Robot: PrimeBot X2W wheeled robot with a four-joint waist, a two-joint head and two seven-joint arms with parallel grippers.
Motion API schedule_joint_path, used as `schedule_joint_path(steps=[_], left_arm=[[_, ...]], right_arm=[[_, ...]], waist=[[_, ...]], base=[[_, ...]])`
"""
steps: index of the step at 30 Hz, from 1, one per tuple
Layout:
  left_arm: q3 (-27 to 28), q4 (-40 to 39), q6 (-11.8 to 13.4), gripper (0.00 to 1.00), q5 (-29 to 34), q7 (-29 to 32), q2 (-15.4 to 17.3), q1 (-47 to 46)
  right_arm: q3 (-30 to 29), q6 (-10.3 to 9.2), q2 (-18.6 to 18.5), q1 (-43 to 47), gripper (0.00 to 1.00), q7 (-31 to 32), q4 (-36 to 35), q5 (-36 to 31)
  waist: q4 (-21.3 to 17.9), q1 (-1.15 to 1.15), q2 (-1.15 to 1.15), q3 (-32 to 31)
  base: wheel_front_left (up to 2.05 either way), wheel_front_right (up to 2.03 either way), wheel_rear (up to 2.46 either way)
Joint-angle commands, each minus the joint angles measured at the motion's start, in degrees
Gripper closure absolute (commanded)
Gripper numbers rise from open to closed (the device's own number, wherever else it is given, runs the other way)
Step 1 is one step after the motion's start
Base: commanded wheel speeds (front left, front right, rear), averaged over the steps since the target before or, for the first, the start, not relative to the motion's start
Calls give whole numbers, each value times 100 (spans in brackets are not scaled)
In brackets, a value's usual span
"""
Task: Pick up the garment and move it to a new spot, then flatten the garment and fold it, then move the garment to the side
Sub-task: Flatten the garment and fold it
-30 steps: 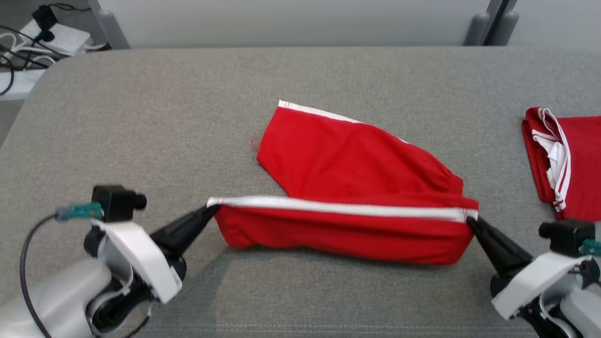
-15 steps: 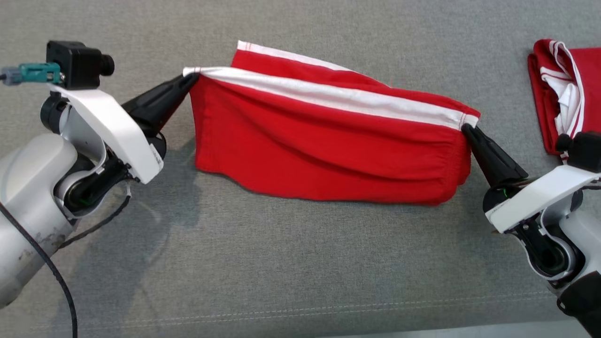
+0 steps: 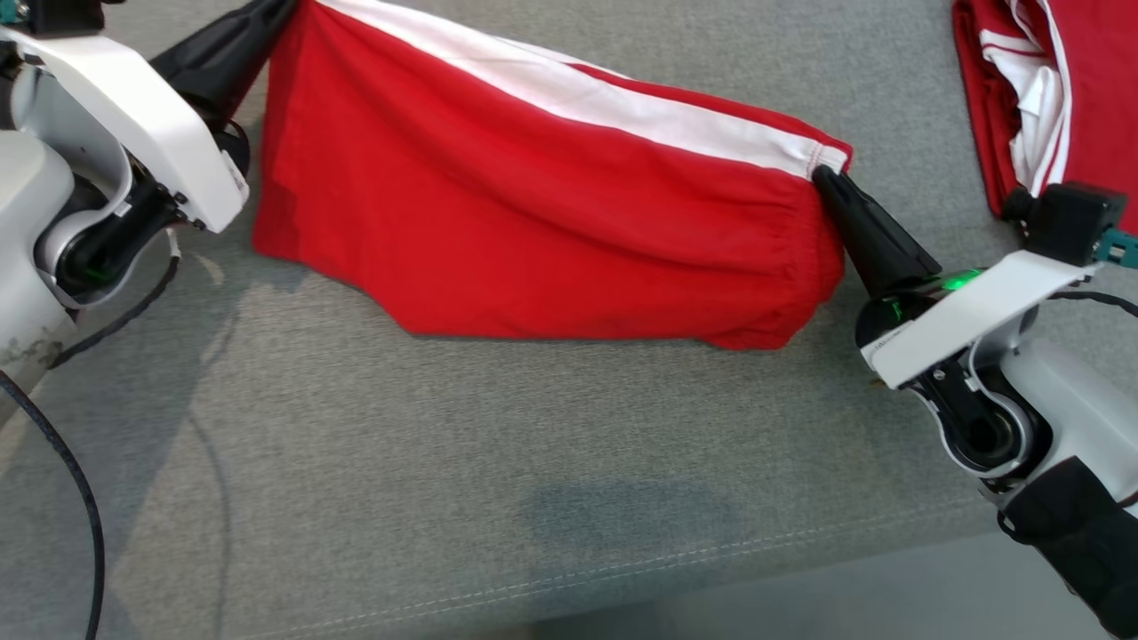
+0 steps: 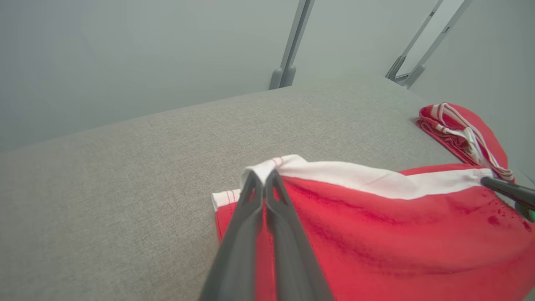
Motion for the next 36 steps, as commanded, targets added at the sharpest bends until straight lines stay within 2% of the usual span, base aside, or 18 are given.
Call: schedule_joint_path(steps=[1,11,12,13,14,15,25,30,36], left_arm=[[195,1,2,100,24,-51,194,-275],[-56,588,2,100,72,-92,159,-511],[-72,640,2,99,78,-84,150,-499],[-86,694,2,63,85,-78,137,-484],[-99,744,2,22,95,-69,116,-465],[-110,781,2,0,99,-76,92,-448],[-145,914,2,0,118,-749,-38,-98],[-31,1236,2,0,491,-920,-194,175],[1158,1290,54,0,1130,-929,-522,796]], right_arm=[[33,19,-37,47,100,-93,-83,-13],[-276,19,510,-199,100,-132,144,-390],[-312,19,550,-191,79,-132,177,-415],[-344,19,582,-184,31,-132,201,-440],[-356,19,602,-177,0,-132,225,-473],[-420,19,626,-165,0,-132,238,-501],[-1160,19,589,322,0,-133,185,-1036],[-1522,19,639,647,0,-133,146,-1367],[-1825,19,671,940,0,-133,127,-1722]], waist=[[-133,0,0,121],[-404,0,0,373],[-405,0,0,381],[-401,0,0,384],[-391,0,0,380],[-379,0,0,376],[-155,0,0,-5],[0,0,0,-299],[139,0,0,-628]], base=[[0,0,0],[0,0,0],[0,0,0],[0,0,0],[0,0,0],[0,0,0],[0,0,0],[0,0,0],[0,0,0]])
